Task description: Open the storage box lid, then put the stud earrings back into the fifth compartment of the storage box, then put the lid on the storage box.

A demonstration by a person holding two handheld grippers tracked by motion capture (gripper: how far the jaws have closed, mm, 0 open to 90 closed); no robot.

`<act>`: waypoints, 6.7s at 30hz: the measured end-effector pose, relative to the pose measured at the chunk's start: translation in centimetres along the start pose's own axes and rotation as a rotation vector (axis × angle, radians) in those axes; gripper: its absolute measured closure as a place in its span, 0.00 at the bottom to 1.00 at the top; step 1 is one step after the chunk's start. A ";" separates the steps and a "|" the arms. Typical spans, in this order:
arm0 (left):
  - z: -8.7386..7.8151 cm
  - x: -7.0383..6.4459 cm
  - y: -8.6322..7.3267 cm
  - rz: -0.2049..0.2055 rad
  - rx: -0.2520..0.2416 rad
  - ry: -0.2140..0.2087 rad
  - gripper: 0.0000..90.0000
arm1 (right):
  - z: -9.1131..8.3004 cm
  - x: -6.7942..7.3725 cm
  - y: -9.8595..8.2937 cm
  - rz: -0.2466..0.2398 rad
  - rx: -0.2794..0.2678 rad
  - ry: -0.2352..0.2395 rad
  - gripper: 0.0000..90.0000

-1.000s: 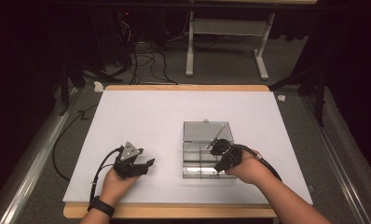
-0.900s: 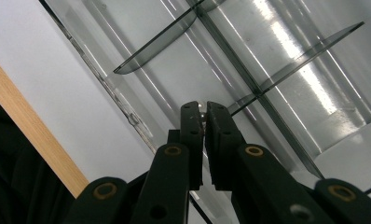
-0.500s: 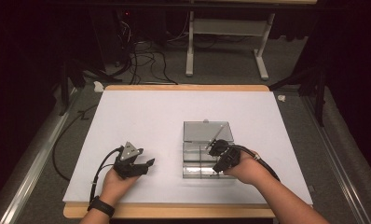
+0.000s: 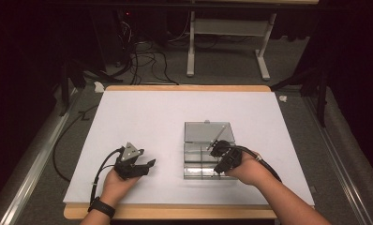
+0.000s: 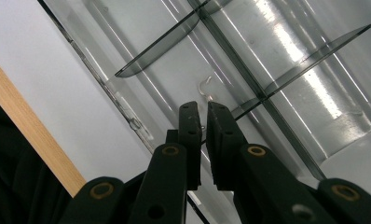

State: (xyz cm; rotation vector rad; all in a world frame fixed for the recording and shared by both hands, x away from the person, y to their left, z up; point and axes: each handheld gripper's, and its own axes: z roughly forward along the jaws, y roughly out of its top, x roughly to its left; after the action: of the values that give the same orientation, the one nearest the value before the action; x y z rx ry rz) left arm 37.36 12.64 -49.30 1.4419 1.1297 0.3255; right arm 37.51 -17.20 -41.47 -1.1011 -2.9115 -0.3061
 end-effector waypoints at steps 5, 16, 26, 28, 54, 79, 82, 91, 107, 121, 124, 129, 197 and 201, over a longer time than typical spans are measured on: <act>0.0 0.0 0.0 -0.001 0.000 0.000 0.40 | -0.3 -0.1 -0.2 0.012 -0.001 -0.004 0.96; 0.0 0.0 0.0 0.000 -0.001 0.001 0.40 | -1.7 -1.2 -1.7 0.033 -0.004 -0.039 1.00; 0.0 0.0 0.0 0.001 -0.002 0.002 0.40 | -2.9 -2.5 -3.4 0.103 -0.004 -0.064 1.00; 0.0 0.0 0.0 0.000 -0.002 0.002 0.40 | -3.1 -2.8 -3.8 0.115 -0.004 -0.074 1.00; 0.0 0.0 0.0 -0.003 -0.004 -0.001 0.39 | -1.8 -7.4 -9.6 0.280 -0.036 -0.140 0.88; 0.0 0.5 0.6 -0.063 -0.037 0.036 0.49 | 1.4 -7.2 -14.2 0.429 -0.556 -0.278 0.65; 0.0 0.6 1.1 -0.105 -0.047 0.040 0.50 | 1.6 -7.4 -14.3 0.432 -0.598 -0.282 0.64; 1.9 -0.7 3.9 -0.197 -0.078 0.027 0.51 | 1.8 -8.6 -13.8 0.458 -0.672 -0.241 0.62; 6.7 -1.3 5.0 -0.207 -0.011 0.060 0.53 | 0.5 -9.9 -11.2 0.445 -0.735 -0.187 0.58; 8.9 -2.5 6.1 -0.221 -0.005 0.043 0.50 | -0.1 -10.4 -7.2 0.413 -0.727 -0.166 0.53; 9.8 -3.3 6.4 -0.222 -0.001 0.029 0.48 | -0.2 -10.5 -6.5 0.412 -0.722 -0.159 0.53; 11.3 -4.4 6.2 -0.234 0.015 0.012 0.49 | 0.3 -11.0 -5.3 0.420 -0.703 -0.134 0.50; 13.3 -5.7 4.8 -0.430 0.053 -0.087 0.62 | 2.0 -12.0 -4.4 0.465 -0.771 -0.033 0.71; 12.8 -6.2 5.3 -0.383 0.015 -0.085 0.71 | 1.7 -11.9 -4.4 0.465 -0.786 -0.009 0.68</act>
State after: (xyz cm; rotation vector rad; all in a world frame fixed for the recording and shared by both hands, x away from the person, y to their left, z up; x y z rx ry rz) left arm 46.37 1.07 -45.32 1.2084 1.3090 -0.0139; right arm 43.70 -27.87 -44.90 -1.7849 -2.4323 -1.4808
